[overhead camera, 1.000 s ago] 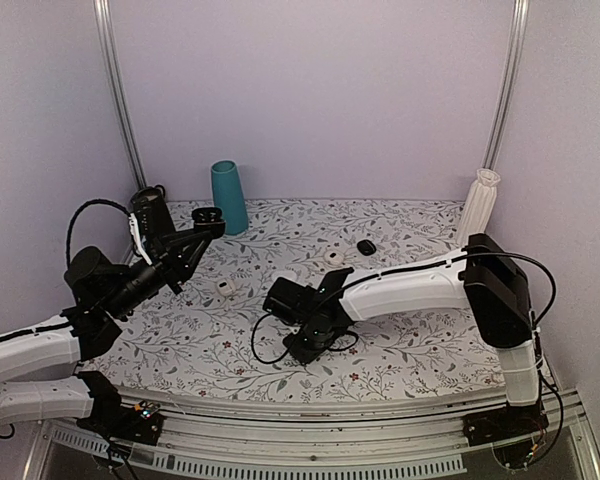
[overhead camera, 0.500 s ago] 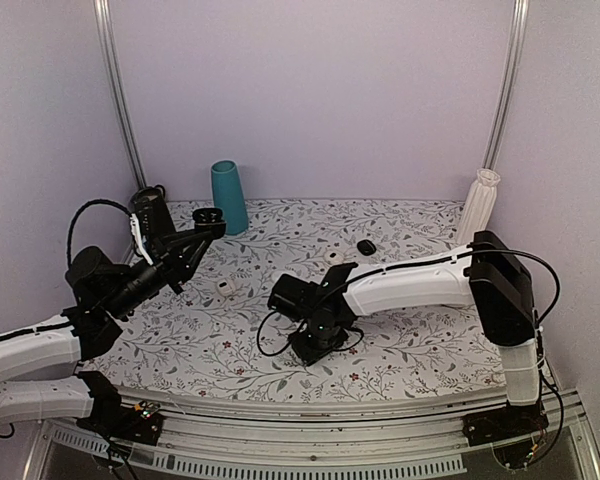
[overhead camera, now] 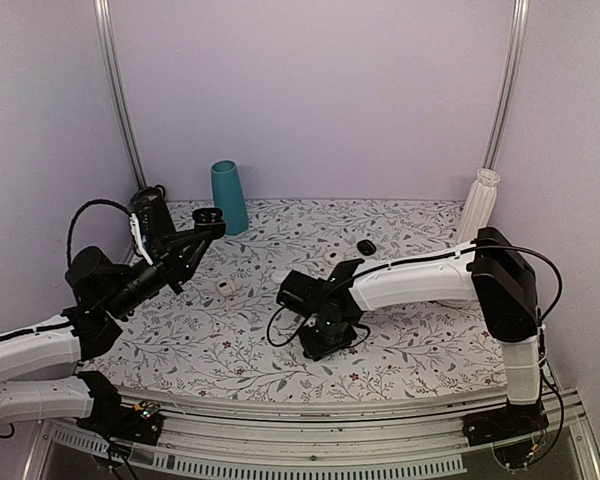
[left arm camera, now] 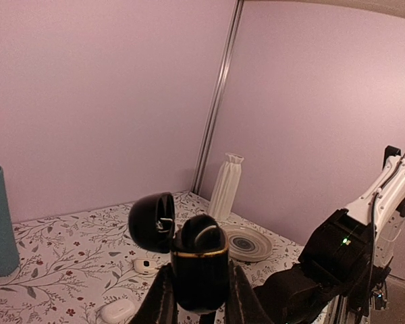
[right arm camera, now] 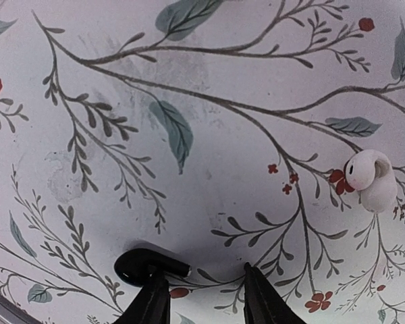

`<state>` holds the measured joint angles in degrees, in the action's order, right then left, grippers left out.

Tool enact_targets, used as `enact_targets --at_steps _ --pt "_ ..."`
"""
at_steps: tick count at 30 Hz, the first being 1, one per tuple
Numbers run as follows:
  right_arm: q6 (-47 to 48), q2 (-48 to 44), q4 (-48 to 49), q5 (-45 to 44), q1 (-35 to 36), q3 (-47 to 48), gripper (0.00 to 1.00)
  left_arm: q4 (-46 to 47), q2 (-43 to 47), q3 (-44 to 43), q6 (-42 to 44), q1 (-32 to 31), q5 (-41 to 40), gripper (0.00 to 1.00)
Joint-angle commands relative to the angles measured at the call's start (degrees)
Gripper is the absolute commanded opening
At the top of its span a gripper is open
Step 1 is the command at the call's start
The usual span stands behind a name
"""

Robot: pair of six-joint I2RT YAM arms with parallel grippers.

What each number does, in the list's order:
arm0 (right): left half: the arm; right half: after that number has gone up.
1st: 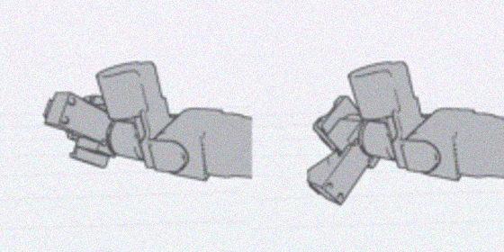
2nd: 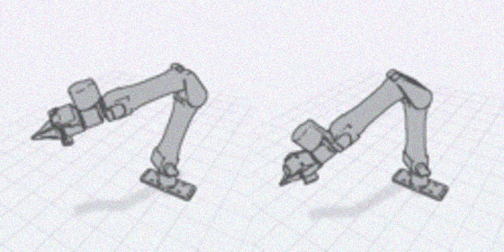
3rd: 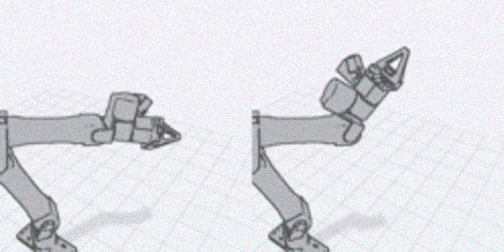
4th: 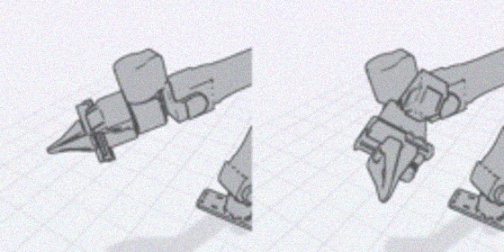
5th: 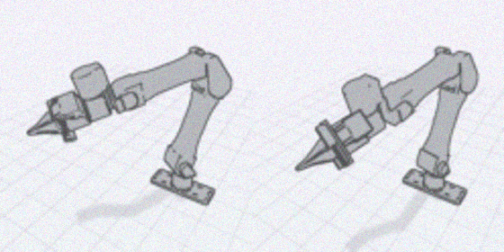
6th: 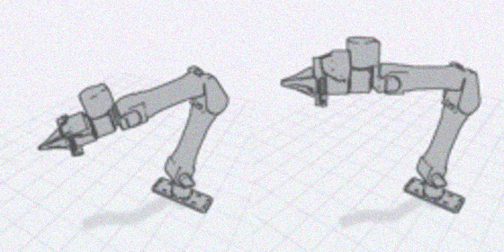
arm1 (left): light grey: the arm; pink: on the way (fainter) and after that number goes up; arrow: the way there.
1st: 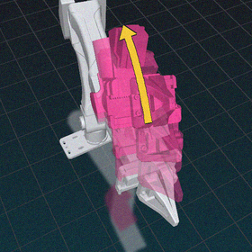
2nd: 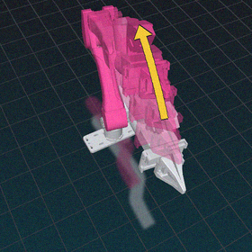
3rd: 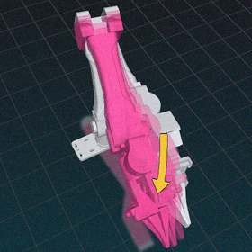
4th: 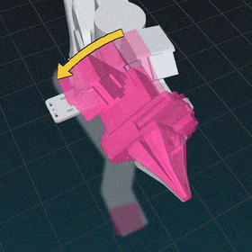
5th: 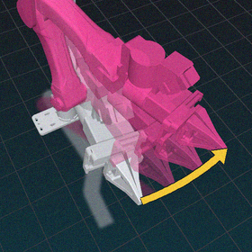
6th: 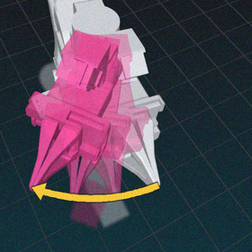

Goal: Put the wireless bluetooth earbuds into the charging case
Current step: Adjust the right earbud at the center of the board.

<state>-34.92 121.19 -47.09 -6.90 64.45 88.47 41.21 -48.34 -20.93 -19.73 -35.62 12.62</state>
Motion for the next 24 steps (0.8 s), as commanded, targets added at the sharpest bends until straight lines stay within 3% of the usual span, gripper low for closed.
enact_targets --at_steps 1,8,24 --pt "4.0 -3.2 2.9 0.7 1.2 -0.7 0.38 0.9 0.7 -0.1 0.2 -0.2 0.0 0.00" --pt "11.4 -4.3 4.7 0.2 2.3 -2.2 0.38 0.6 0.5 -0.5 0.1 -0.2 0.2 0.00" --pt "13.0 -2.7 5.6 1.9 2.5 -1.7 0.37 0.0 0.7 -0.8 0.0 -0.2 0.2 0.00"
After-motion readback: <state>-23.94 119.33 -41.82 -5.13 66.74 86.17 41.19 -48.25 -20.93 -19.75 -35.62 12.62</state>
